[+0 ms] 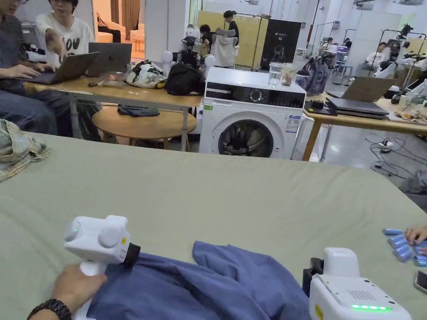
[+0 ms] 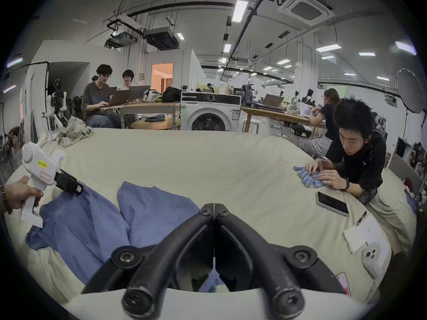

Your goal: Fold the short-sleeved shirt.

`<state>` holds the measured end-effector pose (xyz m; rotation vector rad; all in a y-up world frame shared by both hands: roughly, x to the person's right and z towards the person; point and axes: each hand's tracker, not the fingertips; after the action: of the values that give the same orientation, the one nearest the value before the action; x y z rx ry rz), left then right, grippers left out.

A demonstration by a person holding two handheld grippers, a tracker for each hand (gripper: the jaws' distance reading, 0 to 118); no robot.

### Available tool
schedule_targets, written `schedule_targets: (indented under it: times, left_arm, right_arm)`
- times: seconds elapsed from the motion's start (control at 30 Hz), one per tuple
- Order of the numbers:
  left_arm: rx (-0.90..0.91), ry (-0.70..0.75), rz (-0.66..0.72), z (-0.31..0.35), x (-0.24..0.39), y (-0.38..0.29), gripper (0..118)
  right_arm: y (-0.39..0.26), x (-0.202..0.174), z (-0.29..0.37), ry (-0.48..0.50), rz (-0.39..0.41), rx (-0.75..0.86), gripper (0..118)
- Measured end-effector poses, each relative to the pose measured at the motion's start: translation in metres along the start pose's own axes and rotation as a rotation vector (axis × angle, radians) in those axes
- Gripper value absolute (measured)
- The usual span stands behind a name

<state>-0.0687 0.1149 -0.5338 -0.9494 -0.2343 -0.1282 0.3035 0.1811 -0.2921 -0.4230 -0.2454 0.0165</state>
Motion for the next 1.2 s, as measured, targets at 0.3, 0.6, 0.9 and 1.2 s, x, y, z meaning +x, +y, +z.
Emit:
schedule_targets:
  times: [0.3,0.6,0.9,1.2]
  left_arm:
    - [0.099,-0.073,0.048,0.064,-0.002,-0.025,0]
    - [0.171,-0.074,0.076,0.127,-0.034,-0.069,0]
    - [0.167,-0.059,0.084,0.133,-0.039,-0.086,0]
    - [0.208,-0.078,0.095,0.142,-0.045,-0.076,0]
  right_arm:
    - [0.009,0.036,-0.022,-0.029,-0.032,-0.132,0]
    - [-0.026,0.053,-0.083,0.054,0.01,-0.461,56]
    - [-0.057,0.026,-0.089,0.099,0.045,-0.515,2]
    - [-0.029,0.026,-0.072,0.088,0.046,-0.37,0]
